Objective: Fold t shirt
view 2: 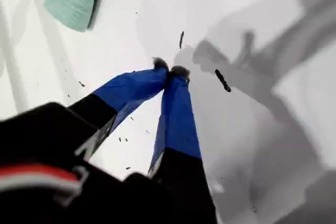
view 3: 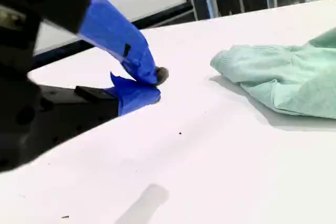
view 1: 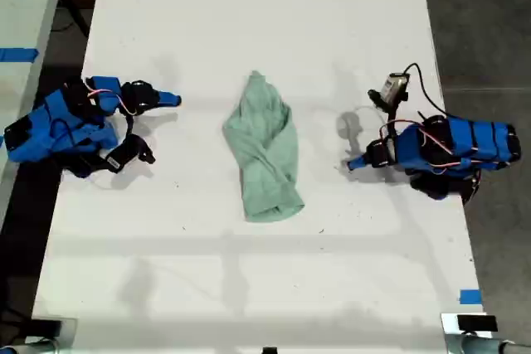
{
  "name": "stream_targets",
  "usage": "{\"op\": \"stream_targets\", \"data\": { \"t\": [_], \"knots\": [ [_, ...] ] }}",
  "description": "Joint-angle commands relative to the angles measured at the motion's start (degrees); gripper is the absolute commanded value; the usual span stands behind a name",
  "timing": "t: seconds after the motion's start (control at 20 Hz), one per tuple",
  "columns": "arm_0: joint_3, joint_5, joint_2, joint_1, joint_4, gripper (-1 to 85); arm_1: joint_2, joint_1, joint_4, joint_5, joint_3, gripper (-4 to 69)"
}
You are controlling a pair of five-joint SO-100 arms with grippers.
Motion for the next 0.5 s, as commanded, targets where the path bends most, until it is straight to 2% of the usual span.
{"op": "stream_targets", "data": {
  "t": [0.0, 0.3, 0.45],
  "knots": [
    [2.0, 0.1, 0.4, 2.5, -1.0, -0.4, 0.3, 0.0, 0.1, 0.4, 3.3, 1.4],
    [1.8, -0.5, 0.4, 3.1, -1.0, -0.4, 0.2, -0.1, 0.2, 1.9, 3.3, 1.3],
    [-3.5, -4.8, -11.2, 4.4, -1.6, -0.4, -3.9, 0.4, 1.8, 4.3, -1.3, 1.3]
  ]
}}
